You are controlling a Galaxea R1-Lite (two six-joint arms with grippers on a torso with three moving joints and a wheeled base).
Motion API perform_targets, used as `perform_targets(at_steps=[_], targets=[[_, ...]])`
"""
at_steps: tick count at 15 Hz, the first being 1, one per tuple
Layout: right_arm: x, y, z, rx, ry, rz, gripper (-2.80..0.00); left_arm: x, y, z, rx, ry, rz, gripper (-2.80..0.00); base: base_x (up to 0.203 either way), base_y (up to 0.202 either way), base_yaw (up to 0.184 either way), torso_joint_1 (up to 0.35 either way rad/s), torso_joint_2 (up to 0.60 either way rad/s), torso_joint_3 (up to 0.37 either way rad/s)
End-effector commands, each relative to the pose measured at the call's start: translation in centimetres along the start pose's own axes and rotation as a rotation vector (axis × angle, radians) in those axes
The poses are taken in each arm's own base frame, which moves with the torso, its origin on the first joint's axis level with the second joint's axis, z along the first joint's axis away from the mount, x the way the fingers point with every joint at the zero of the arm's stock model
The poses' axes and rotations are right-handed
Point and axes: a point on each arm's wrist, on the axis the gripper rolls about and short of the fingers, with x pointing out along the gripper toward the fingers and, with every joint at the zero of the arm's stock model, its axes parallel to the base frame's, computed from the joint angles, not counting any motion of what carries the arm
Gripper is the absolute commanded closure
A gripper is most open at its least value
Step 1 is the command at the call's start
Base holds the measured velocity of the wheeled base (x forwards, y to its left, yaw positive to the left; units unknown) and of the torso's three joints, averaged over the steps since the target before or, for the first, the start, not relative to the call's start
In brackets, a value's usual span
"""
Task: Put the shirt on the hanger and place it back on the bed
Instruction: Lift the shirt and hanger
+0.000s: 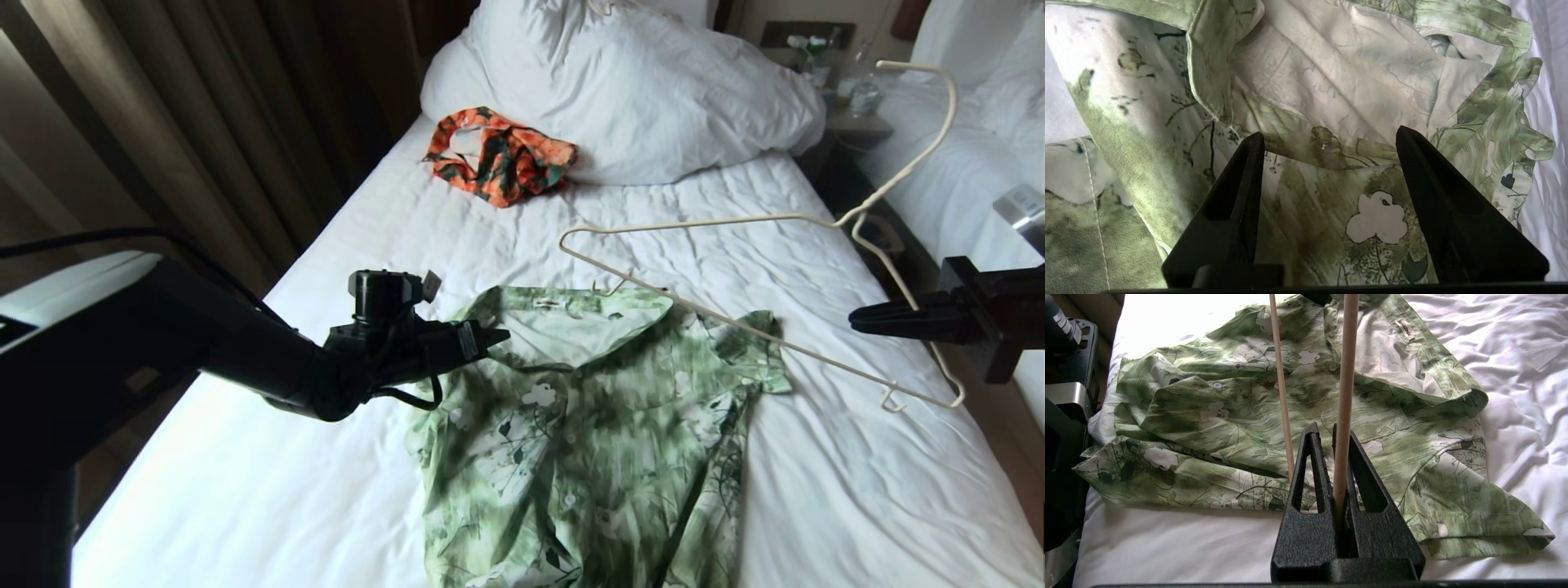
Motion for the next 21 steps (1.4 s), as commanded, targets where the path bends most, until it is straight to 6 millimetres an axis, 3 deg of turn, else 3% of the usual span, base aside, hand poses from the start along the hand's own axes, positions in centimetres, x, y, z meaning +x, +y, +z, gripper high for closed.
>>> perform_targets(at_steps=[1, 8, 16, 21], targets=[[0.0, -0.3, -0.1, -0.005, -0.005, 0.001, 0.0, 0.5, 0.9, -0.3, -0.012, 0.01, 0.015, -2.8, 0.0, 0.0, 0.0, 0.0, 0.0, 0.0], [0.0, -0.5, -0.4, 0.001, -0.004, 0.0, 0.0, 0.9, 1.3, -0.3, 0.002, -0.026, 0.006, -2.8, 0.0, 0.0, 0.0, 0.0, 0.0, 0.0], [0.1, -0.9, -0.9, 0.007, -0.002, -0.003, 0.0, 0.0, 2.7, -0.3, -0.013, -0.026, 0.039, -2.8, 0.0, 0.0, 0.0, 0.0, 0.0, 0.0], [0.1, -1.0, -1.0, -0.001, -0.001, -0.007, 0.0, 2.3, 2.8, 1.2, -0.004, -0.083, 0.015, -2.8, 0.0, 0.0, 0.0, 0.0, 0.0, 0.0]])
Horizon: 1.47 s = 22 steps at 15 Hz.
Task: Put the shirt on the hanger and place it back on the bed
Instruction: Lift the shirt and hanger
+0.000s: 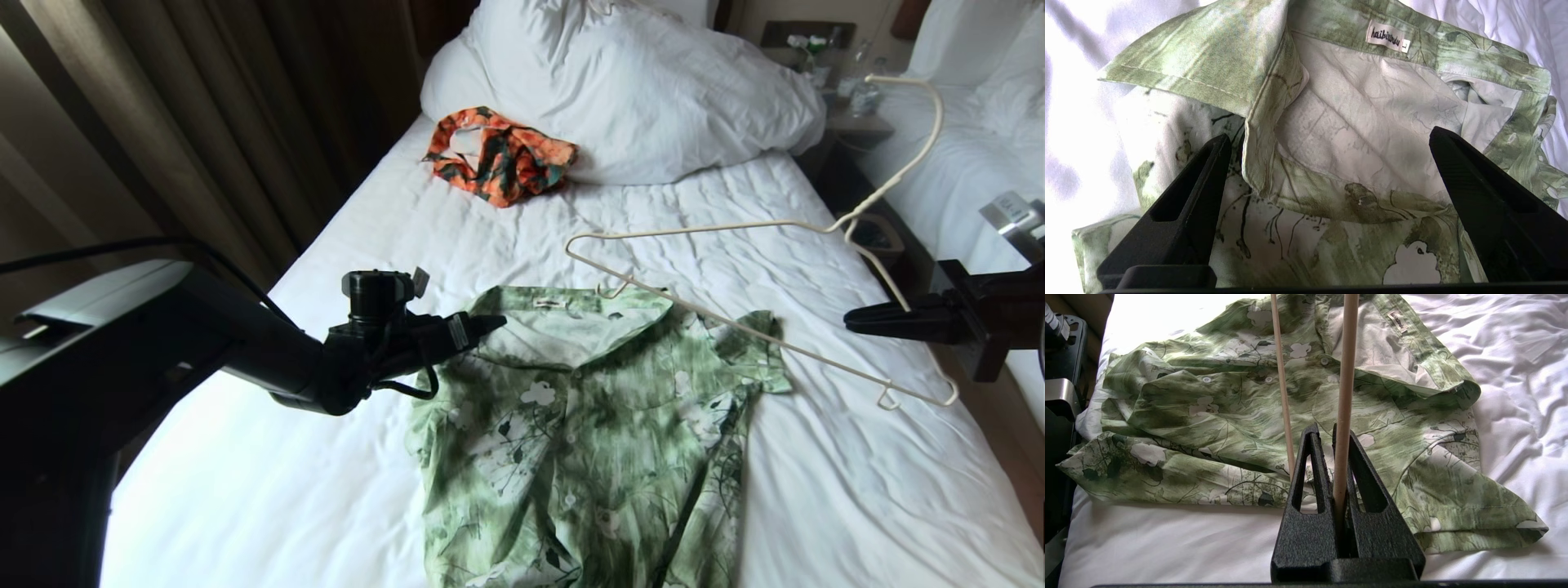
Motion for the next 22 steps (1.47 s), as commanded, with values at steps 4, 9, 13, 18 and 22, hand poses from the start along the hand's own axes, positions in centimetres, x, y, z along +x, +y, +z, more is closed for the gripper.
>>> perform_targets(at_steps=[4, 9, 13, 18, 22], targets=[[-0.1, -0.1, -0.1, -0.005, -0.004, -0.001, 0.0, 2.1, 0.5, -1.1, -0.007, 0.017, -0.007, -2.8, 0.0, 0.0, 0.0, 0.0, 0.0, 0.0], [-0.1, -0.1, 0.1, -0.01, -0.003, -0.003, 0.0, 3.1, -0.6, -0.4, -0.026, -0.013, -0.035, 0.0, 0.0, 0.0, 0.0, 0.0, 0.0, 0.0], [-0.1, -0.1, 0.1, -0.008, -0.002, -0.002, 0.0, 3.3, -1.0, -0.2, -0.019, -0.025, -0.046, 0.0, 0.0, 0.0, 0.0, 0.0, 0.0, 0.0], [0.0, 0.1, -0.4, 0.014, 0.001, 0.003, 0.0, 3.3, -2.0, 0.3, -0.019, -0.025, -0.006, 0.0, 0.0, 0.0, 0.0, 0.0, 0.0, 0.0], [1.9, -1.5, -2.8, 0.058, 0.003, 0.047, 0.0, 0.4, -4.6, 2.8, -0.013, -0.047, 0.013, 0.0, 0.0, 0.0, 0.0, 0.0, 0.0, 0.0]])
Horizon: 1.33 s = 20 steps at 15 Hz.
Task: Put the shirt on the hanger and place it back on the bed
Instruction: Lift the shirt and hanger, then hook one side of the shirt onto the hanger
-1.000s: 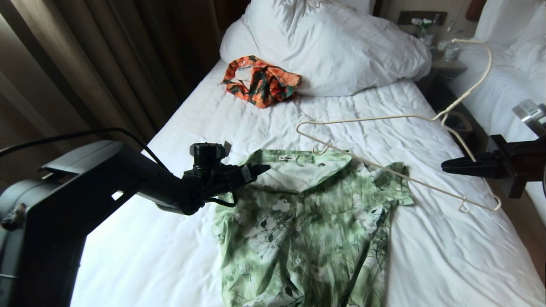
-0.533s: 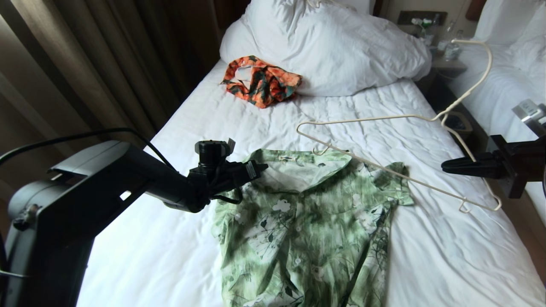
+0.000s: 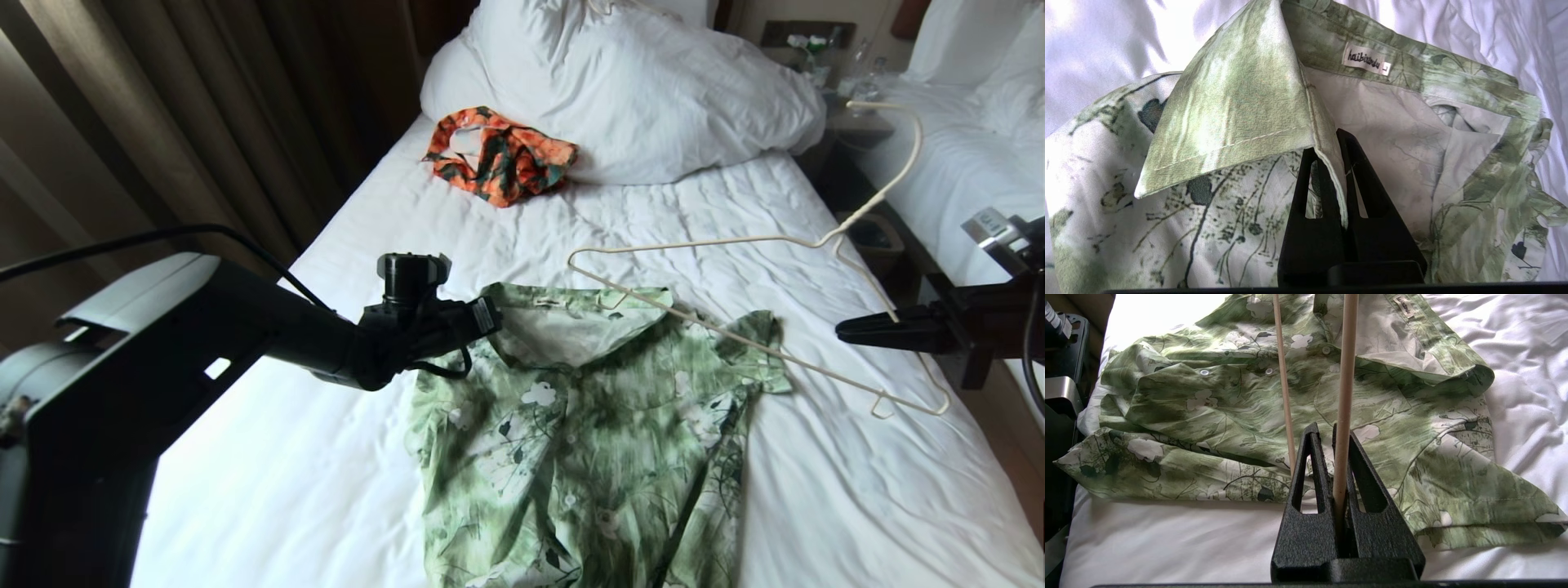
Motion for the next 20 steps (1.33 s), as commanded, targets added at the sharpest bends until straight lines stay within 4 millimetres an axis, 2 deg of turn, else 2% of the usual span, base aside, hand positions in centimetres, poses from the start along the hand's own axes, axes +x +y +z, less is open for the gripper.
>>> perform_targets(at_steps=[1, 5, 7, 10, 14, 20], targets=[[1.4, -1.4, -1.5, 0.024, -0.005, 0.034, 0.0, -2.9, -2.1, 2.2, 0.008, -0.044, -0.031, 0.0, 0.0, 0.0, 0.0, 0.0, 0.0, 0.0], [2.1, -3.1, -2.5, 0.036, -0.006, 0.039, 0.0, -6.2, -5.1, 3.3, 0.013, 0.007, -0.047, 0.0, 0.0, 0.0, 0.0, 0.0, 0.0, 0.0], [2.6, -4.1, -2.3, 0.017, -0.01, 0.04, 0.0, -7.5, -6.5, 3.6, 0.021, 0.012, -0.071, 0.0, 0.0, 0.0, 0.0, 0.0, 0.0, 0.0], [3.3, -5.1, -2.8, 0.022, 0.008, 0.04, 0.0, -7.7, -7.9, 3.2, 0.035, 0.019, -0.102, 0.0, 0.0, 0.0, 0.0, 0.0, 0.0, 0.0], [4.2, -6.7, -4.6, 0.055, 0.031, 0.039, 0.0, -6.6, -8.2, 3.1, 0.044, 0.022, -0.115, 0.0, 0.0, 0.0, 0.0, 0.0, 0.0, 0.0], [8.1, -8.8, -6.5, 0.04, 0.052, 0.086, 0.0, -6.7, -9.5, 3.2, 0.053, 0.042, -0.132, 0.0, 0.0, 0.0, 0.0, 0.0, 0.0, 0.0]])
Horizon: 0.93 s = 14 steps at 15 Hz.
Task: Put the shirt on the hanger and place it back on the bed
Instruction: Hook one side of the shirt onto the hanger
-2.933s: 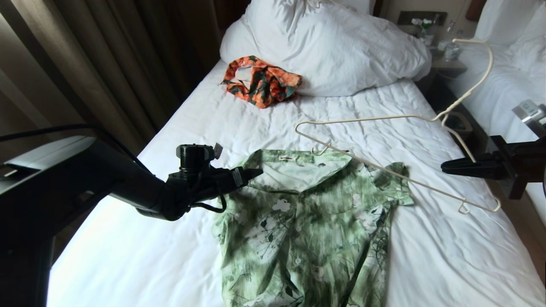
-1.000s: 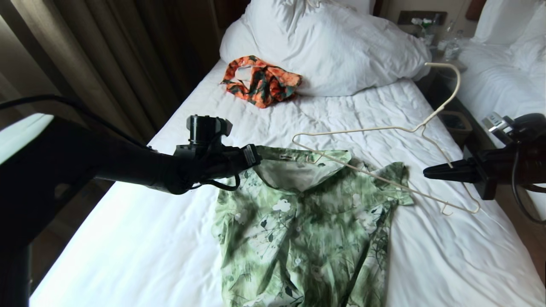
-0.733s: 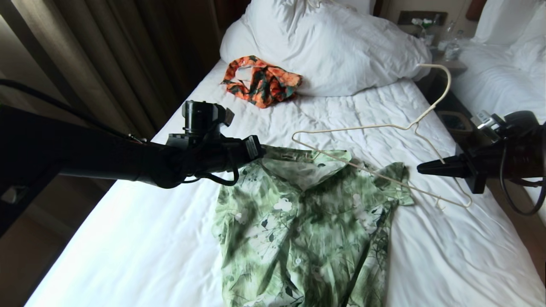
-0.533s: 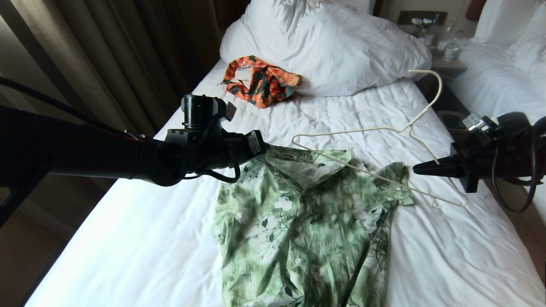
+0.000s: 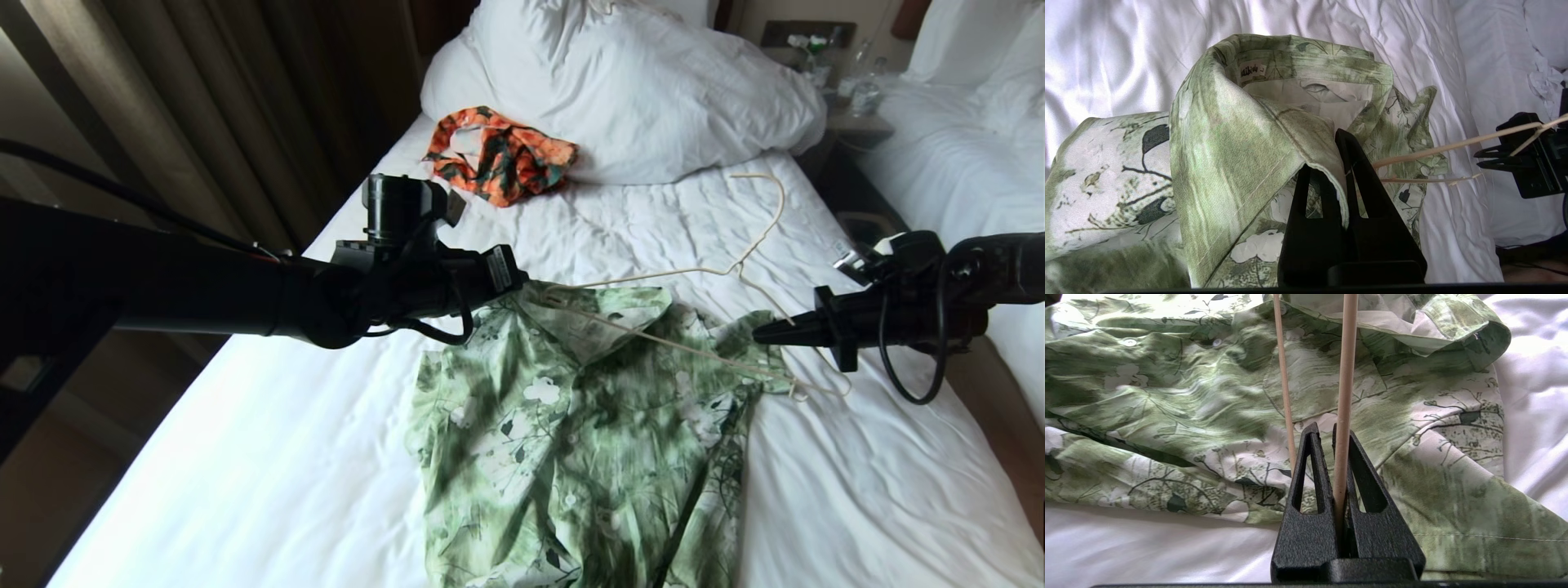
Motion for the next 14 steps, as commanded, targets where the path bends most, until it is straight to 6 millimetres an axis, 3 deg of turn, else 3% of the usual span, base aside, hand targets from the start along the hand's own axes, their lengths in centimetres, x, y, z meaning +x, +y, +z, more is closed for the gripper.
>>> perform_targets(at_steps=[1, 8, 10, 14], targets=[[1.6, -0.8, -1.1, 0.01, -0.004, 0.029, 0.0, -0.2, -1.3, 0.3, 0.006, -0.004, -0.028, 0.0, 0.0, 0.0, 0.0, 0.0, 0.0, 0.0], [1.7, -0.9, 0.1, -0.027, -0.012, 0.026, 0.0, -2.5, -7.6, -0.7, 0.046, 0.041, -0.162, 0.0, 0.0, 0.0, 0.0, 0.0, 0.0, 0.0], [1.6, -0.8, 1.7, -0.063, -0.023, 0.022, 0.0, -3.2, -9.8, -1.2, 0.061, 0.05, -0.209, 0.0, 0.0, 0.0, 0.0, 0.0, 0.0, 0.0], [2.2, 0.8, 5.2, -0.121, -0.044, 0.049, 0.0, -6.5, -13.0, -0.4, 0.08, 0.052, -0.277, 0.0, 0.0, 0.0, 0.0, 0.0, 0.0, 0.0]])
